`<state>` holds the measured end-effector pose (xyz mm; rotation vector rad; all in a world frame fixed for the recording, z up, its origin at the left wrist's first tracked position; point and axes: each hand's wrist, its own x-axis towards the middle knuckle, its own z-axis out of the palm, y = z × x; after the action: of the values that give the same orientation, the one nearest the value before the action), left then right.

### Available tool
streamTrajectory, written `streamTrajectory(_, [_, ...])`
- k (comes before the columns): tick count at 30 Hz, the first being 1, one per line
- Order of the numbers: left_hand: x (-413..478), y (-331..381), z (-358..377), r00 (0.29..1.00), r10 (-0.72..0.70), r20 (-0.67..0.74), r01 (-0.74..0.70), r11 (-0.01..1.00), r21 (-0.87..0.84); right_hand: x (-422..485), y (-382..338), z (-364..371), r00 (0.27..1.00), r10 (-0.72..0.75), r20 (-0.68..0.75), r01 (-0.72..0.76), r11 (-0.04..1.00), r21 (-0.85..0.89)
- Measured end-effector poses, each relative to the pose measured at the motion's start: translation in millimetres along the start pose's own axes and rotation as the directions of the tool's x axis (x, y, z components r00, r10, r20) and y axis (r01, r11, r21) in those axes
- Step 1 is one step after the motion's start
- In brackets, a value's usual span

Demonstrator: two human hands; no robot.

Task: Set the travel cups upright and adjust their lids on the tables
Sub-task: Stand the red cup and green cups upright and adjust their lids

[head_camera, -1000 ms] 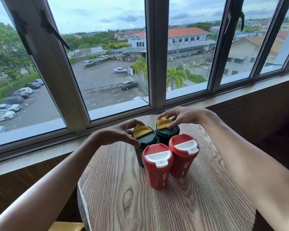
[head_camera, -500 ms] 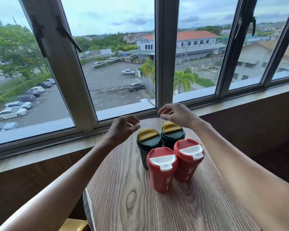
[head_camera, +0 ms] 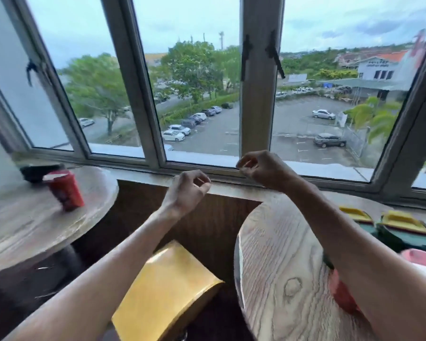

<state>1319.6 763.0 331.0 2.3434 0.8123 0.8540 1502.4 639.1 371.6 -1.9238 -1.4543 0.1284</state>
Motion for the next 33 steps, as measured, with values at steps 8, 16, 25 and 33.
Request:
streamTrajectory(8, [-73, -117, -147, 0.934, -0.280, -0.223, 0.304, 0.949, 0.082, 57, -134, 152, 0.951, -0.232, 0.206, 0.201, 0.967, 0.158])
streamTrajectory(16, [-139, -246, -288, 0.872, -0.377, -0.312, 0.429, 0.896, 0.114, 81, -275, 314, 0.924, -0.283, 0.258, 0.194, 0.927, 0.322])
streamTrajectory(25, [-160, -366, -382, 0.857, -0.428, -0.288, 0.471, 0.876, 0.101, 113, -367, 453, 0.928, -0.298, 0.223, 0.196, 0.901, 0.387])
streamTrajectory(33, [-115, -459, -428, 0.867, -0.415, -0.277, 0.465, 0.872, 0.150, 182, -403, 523, 0.924, -0.271, 0.271, 0.156, 0.911, 0.381])
